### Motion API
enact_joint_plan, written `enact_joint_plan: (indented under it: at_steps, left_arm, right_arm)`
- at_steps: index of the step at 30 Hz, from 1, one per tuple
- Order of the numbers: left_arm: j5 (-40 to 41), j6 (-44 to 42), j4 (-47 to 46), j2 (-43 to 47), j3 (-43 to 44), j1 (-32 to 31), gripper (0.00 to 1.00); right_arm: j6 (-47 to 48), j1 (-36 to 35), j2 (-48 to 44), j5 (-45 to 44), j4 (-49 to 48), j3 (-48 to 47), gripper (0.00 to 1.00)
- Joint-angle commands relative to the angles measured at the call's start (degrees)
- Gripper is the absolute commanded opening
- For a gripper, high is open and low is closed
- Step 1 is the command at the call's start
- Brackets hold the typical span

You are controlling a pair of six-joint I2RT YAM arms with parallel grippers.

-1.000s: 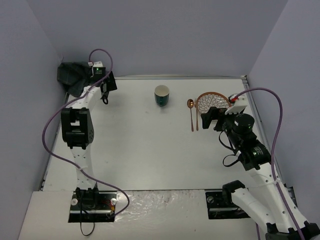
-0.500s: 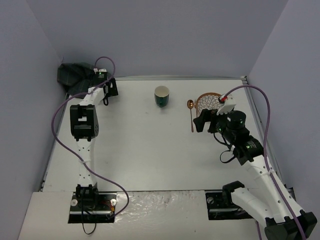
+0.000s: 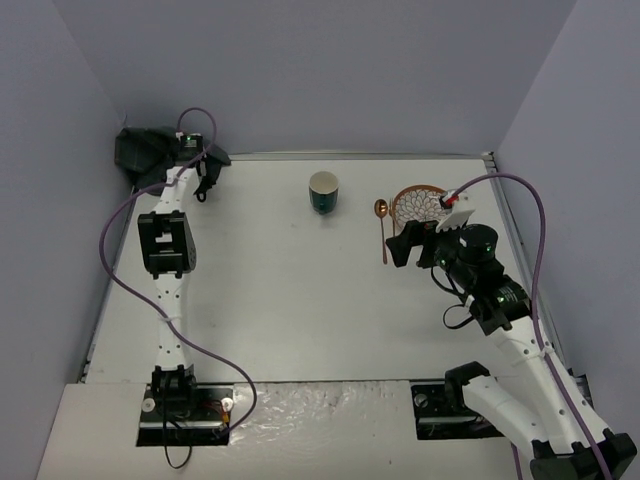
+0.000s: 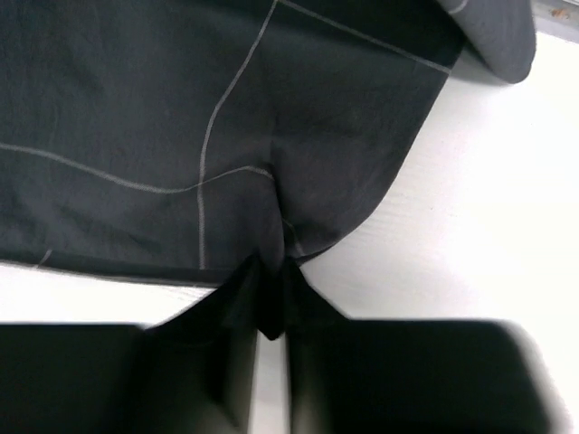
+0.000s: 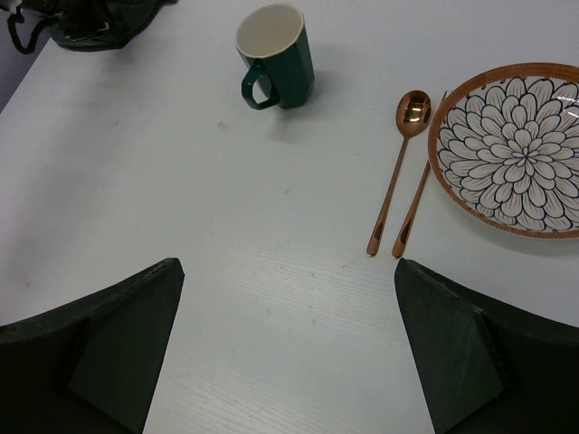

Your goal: Set the dinner table for one person

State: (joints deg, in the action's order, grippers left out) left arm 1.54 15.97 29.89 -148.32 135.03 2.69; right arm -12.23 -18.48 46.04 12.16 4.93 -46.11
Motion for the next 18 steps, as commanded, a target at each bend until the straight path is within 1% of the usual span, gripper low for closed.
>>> enact_joint_plan:
  at_steps: [1, 4, 5, 7, 8, 9, 10, 12, 15, 17, 18]
  left_arm:
    - [-3.9, 0.1, 8.1, 1.5, 3.3, -0.1, 0.0]
    - [-6.7, 1.1, 8.3, 7.1, -1.9, -0.2, 0.0]
    - [-8.0, 1.4, 8.5, 10.3, -3.9, -0.3, 0.0]
    - [-10.9, 2.0, 9.2, 17.2, -10.5, -1.0, 0.0]
    - [-11.4, 2.1, 10.9, 22.9, -12.4, -1.5, 0.0]
    - [-11.7, 2.0, 12.1, 26.1, -14.4, -1.9, 0.0]
    - [-12.0, 1.8, 13.6, 28.9, -18.2, -2.1, 0.0]
    - [-12.2, 2.3, 16.5, 37.5, -23.4, -5.6, 0.0]
    - [-12.4, 4.2, 15.5, 49.0, -37.3, -10.2, 0.0]
    - [-9.9, 6.3, 14.7, 57.0, -48.9, -17.5, 0.0]
    - [-9.2, 8.1, 14.4, 59.6, -51.3, -19.4, 0.0]
  right_arm:
    - [-0.2, -0.4, -0.6, 0.7, -4.3, -0.6, 1.0]
    - [-0.6, -0.4, -0.6, 1.0, -4.3, -0.9, 1.0]
    - [-0.7, -0.4, -0.5, 1.1, -4.3, -1.0, 1.0]
    - [-1.0, -0.4, -0.7, 1.4, -4.4, -1.3, 1.0]
    - [-1.1, -0.4, -0.7, 1.4, -4.3, -1.4, 1.0]
    - [-1.4, -0.4, -0.7, 1.3, -4.4, -1.4, 1.0]
    - [-1.7, -0.4, -0.8, 1.2, -4.4, -1.4, 1.0]
    - [-1.9, -0.5, -0.7, 1.4, -4.4, -1.4, 1.0]
    - [-2.0, -0.5, -0.4, 2.1, -4.4, -1.6, 1.0]
    - [-2.7, -0.7, -0.4, 2.8, -4.4, -1.6, 1.0]
    - [-3.0, -0.7, -0.4, 3.3, -4.3, -1.5, 1.0]
